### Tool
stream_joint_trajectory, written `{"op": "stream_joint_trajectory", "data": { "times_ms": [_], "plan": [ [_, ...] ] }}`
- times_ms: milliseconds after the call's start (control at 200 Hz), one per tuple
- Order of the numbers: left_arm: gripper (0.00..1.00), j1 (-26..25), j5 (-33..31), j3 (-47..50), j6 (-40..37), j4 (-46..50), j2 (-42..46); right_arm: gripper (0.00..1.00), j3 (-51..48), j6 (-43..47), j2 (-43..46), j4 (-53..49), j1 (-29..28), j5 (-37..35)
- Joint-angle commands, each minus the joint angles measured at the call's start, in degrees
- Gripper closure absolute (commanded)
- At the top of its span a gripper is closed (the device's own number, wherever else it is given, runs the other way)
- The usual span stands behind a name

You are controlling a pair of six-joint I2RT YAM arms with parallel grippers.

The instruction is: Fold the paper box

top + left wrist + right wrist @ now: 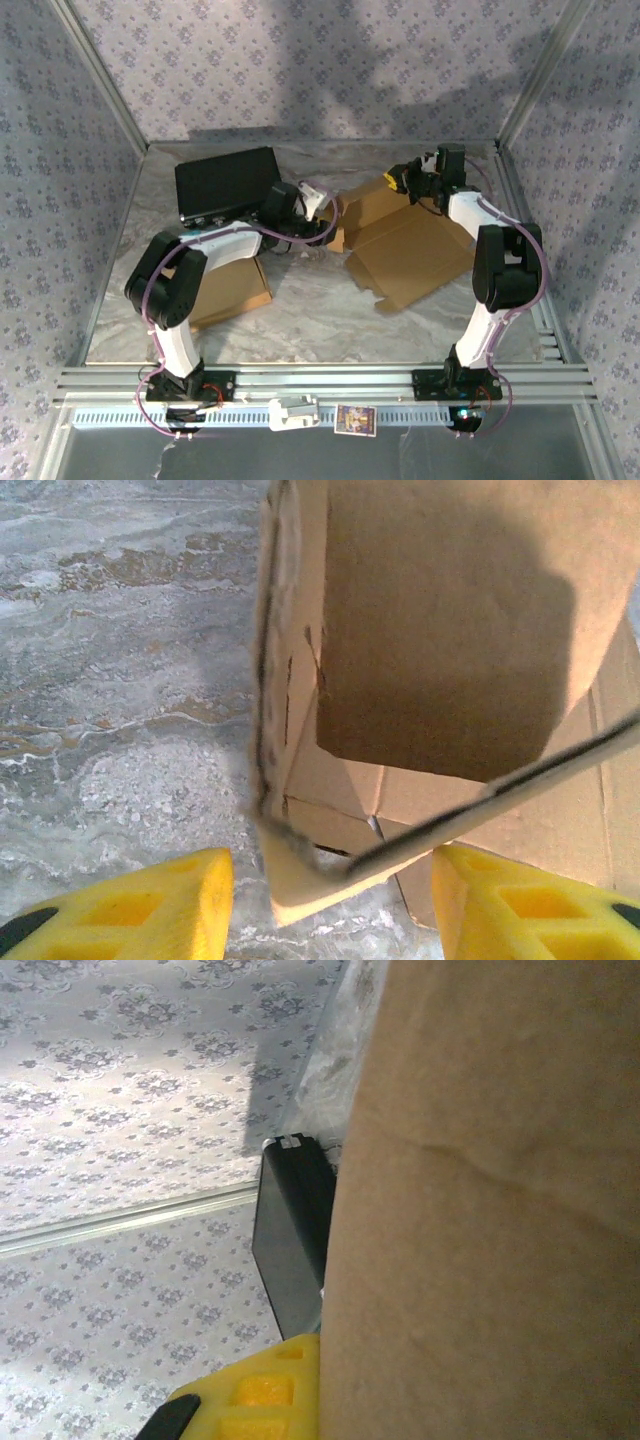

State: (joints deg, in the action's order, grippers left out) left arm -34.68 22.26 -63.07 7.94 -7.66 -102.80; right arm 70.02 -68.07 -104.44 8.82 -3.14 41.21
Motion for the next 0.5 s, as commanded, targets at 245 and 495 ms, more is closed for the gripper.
{"op": "stream_joint_trajectory", "data": {
  "times_ms": [245, 495],
  "plan": [
    [0.5, -2.47, -0.99, -1.89, -0.83, -2.61, -1.34, 1.0, -7.72, -3.19, 1.7, 11.69, 0.06, 1.33],
    [0.48, -4.42, -3.61, -1.63, -0.05, -3.57, -0.81, 1.0, -6.66, -3.86, 1.96, 12.26, 0.04, 1.37]
  ]
}}
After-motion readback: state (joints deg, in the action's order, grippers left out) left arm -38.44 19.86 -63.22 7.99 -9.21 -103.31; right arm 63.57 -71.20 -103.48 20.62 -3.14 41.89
